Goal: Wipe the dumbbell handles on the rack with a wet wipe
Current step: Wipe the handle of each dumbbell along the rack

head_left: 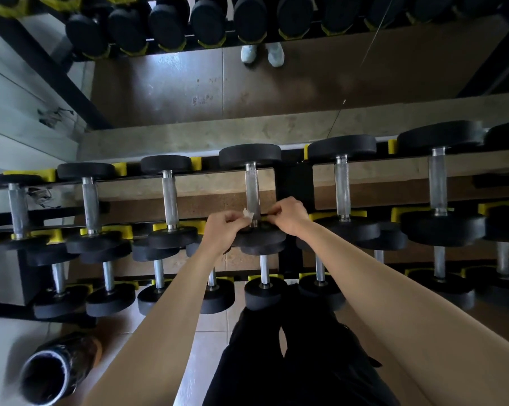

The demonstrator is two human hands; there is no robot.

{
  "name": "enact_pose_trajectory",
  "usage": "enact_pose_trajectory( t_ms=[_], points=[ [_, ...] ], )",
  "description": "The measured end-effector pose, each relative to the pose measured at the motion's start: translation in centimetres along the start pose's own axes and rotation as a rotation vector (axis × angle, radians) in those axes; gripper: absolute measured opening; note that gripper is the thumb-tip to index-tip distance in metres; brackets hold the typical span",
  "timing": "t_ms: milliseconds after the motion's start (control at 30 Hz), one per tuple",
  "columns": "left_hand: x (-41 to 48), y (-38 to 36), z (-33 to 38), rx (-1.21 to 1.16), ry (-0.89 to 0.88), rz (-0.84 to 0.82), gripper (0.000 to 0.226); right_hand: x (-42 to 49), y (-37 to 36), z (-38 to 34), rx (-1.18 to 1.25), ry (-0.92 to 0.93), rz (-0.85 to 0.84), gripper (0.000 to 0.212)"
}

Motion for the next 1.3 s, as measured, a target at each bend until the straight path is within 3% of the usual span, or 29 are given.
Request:
enact_pose_trajectory(
  t_ms=[167, 300, 600, 667, 733, 833, 933, 1167, 1300],
  points=[
    [-2.0, 1.0, 0.9, -0.402, 0.002, 0.042, 0.024, -4.1, 1.6, 0.0, 0.271, 0.071, 0.058, 0.030],
    [-3.8, 1.0, 2.9, -0.704, 0.034, -0.047, 0.033, -8.5, 2.5, 0.0, 0.525, 0.128, 0.000, 0.033],
    [-7.0, -2.3, 6.3, -1.130, 0.006, -0.253, 0.026, -14.1, 5.1, 3.5, 0.741, 0.065, 0.025, 0.012],
    [-7.2, -3.5, 7.0, -1.091, -0.054, -0.291, 0.036, -14.8, 6.2, 4.8, 0.726, 0.050, 0.068, 0.012],
    [-7.4, -5.0, 8.1, -0.902, -0.117, -0.265, 0.041, -15.3, 7.5, 6.4, 0.706, 0.031, 0.118, 0.013],
    [-7.3, -7.7, 9.9, -0.521, -0.291, -0.195, 0.031, -15.2, 9.4, 8.7, 0.681, 0.016, 0.175, 0.011],
    [-6.6, -10.8, 10.8, -0.319, -0.387, -0.139, 0.020, -14.2, 11.3, 10.7, 0.676, 0.013, 0.226, 0.012],
    [-6.1, -18.6, 13.6, -0.291, -0.326, -0.113, 0.014, -10.8, 15.5, 14.4, 0.576, 0.047, 0.216, 0.011],
    [-5.5, -20.2, 14.0, -0.141, -0.328, -0.028, 0.015, -8.9, 16.6, 15.3, 0.559, 0.097, 0.140, 0.012]
  ],
)
Point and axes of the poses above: each hand's wrist, its own x-axis towards the middle knuckle, its own y-axis out of the back of the hand, z = x × y, the point moved 1 cm from there along x, towards the middle knuckle, and after that the axes turned 11 degrees about -y, right-handed, at the moved point
